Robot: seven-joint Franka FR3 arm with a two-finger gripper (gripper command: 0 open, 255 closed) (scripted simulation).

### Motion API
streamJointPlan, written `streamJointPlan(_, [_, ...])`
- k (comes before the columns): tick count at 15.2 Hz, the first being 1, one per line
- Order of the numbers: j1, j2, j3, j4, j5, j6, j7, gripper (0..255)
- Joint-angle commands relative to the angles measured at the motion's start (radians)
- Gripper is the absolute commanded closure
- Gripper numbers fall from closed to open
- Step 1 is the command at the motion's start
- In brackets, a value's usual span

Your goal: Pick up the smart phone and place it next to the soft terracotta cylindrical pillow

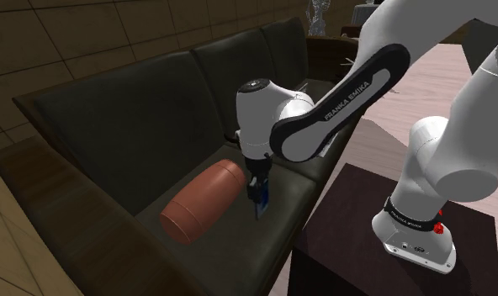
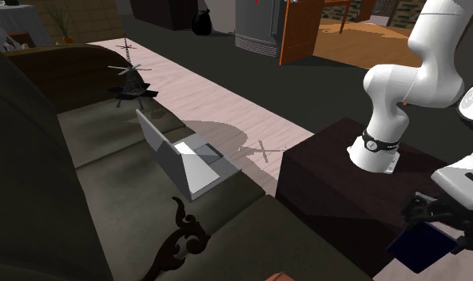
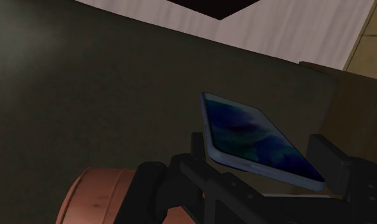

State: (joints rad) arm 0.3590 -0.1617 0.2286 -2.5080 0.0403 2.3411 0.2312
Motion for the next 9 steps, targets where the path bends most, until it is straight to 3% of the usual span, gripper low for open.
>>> streamJointPlan(1, [-0.001,0.020,0.002,-0.010,-0.005,0.030,0.005,255])
streamJointPlan(9, [-0.005,0.113,0.007,-0.040,-0.034,0.151,0.028,255])
